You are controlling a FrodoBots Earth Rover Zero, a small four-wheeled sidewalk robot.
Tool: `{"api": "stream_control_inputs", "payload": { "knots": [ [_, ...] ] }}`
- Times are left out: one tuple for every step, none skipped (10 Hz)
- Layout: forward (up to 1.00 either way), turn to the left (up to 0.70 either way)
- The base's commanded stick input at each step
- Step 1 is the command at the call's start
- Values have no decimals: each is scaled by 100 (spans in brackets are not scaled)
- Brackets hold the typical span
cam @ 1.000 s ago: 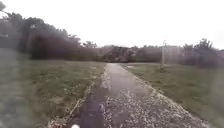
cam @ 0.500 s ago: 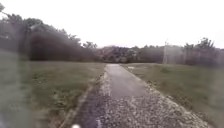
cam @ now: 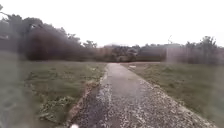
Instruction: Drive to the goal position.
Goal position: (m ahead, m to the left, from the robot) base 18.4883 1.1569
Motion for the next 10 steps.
{"api": "stream_control_inputs", "payload": {
  "knots": [
    [70, 0],
    [70, 0],
    [70, 0],
    [70, 0],
    [70, -8],
    [70, -20],
    [70, -4],
    [70, 0],
    [70, 0],
    [70, 0]
  ]
}}
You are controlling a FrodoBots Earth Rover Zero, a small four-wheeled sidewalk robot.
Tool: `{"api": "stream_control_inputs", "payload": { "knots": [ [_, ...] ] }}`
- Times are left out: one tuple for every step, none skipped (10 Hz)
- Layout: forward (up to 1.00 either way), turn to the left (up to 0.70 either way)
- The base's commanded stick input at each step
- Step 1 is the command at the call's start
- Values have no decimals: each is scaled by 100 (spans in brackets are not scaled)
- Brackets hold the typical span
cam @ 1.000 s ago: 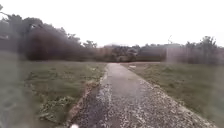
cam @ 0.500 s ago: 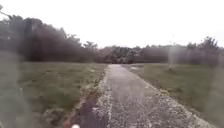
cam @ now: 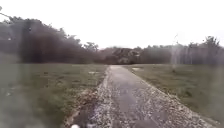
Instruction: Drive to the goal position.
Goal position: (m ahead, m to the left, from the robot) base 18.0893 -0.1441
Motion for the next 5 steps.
{"api": "stream_control_inputs", "payload": {
  "knots": [
    [70, 0],
    [70, 0],
    [70, 0],
    [70, 0],
    [70, 0]
  ]
}}
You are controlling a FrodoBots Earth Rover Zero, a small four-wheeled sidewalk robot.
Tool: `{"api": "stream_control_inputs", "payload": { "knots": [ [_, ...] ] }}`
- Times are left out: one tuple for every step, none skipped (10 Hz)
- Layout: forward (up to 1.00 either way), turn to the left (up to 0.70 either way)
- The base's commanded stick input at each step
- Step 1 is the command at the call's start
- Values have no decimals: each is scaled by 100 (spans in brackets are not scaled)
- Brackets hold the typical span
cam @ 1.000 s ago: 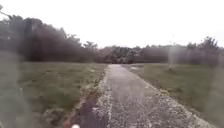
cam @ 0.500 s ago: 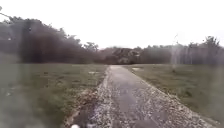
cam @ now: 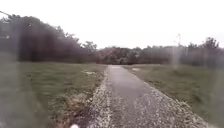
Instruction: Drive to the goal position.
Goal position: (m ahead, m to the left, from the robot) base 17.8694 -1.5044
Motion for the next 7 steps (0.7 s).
{"api": "stream_control_inputs", "payload": {
  "knots": [
    [70, 0],
    [70, 0],
    [70, 0],
    [70, 0],
    [70, -20],
    [70, -33],
    [70, -35]
  ]
}}
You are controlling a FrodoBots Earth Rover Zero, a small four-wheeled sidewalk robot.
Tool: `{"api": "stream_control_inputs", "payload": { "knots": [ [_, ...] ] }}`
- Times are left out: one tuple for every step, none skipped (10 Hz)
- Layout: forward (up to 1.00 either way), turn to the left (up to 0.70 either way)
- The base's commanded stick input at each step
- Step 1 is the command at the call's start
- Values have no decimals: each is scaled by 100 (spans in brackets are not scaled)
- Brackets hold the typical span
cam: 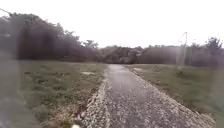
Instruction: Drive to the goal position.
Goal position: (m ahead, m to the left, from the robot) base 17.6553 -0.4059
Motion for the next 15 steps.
{"api": "stream_control_inputs", "payload": {
  "knots": [
    [70, -35],
    [70, -35],
    [70, -11],
    [70, 0],
    [70, 0],
    [70, 0],
    [70, 0],
    [70, 0],
    [70, 0],
    [70, 0],
    [70, 0],
    [70, 0],
    [70, 0],
    [70, 0],
    [70, 0]
  ]
}}
